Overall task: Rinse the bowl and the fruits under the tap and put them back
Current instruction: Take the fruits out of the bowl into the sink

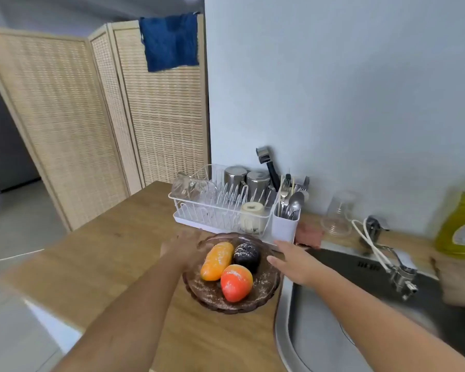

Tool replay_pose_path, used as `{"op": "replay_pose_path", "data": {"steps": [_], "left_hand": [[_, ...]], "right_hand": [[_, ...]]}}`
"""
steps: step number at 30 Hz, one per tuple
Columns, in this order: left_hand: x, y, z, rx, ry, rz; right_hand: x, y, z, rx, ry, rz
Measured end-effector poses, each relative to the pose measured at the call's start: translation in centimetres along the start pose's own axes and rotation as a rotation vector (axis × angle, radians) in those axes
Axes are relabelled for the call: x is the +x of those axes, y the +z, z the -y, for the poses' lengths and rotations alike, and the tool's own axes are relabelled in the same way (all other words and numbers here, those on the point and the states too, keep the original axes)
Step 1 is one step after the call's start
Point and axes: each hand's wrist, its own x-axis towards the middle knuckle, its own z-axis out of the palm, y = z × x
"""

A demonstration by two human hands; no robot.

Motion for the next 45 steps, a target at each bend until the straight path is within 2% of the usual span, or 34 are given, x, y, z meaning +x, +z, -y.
{"op": "replay_pose_path", "data": {"steps": [5,8,18,22,30,38,45], "left_hand": [[-1.3,3.1,3.3,-0.238,-0.043,0.109],[-2.0,4.3,3.5,-0.257,-0.046,0.127],[-2.7,3.3,2.1,-0.329,0.028,-0.028],[-3.0,2.4,-0.8,-0.334,0.115,-0.048],[-4.2,5.8,-10.4,-0.399,0.292,0.060],[-4.5,12.3,-19.2,-0.176,0.427,0.180],[-3.9,18.4,-23.0,-0.087,0.414,0.310]], "right_hand": [[0.3,3.0,-0.9,0.091,0.050,0.006],[0.2,4.0,-0.7,0.101,0.077,-0.051],[-0.2,4.9,-2.0,0.300,0.109,-0.137],[-1.9,3.7,-3.7,0.367,0.142,-0.208],[-8.7,1.9,-11.8,0.438,0.305,-0.305],[-16.2,1.1,-18.3,0.315,0.456,-0.370],[-17.6,2.5,-23.2,0.273,0.584,-0.323]]}}
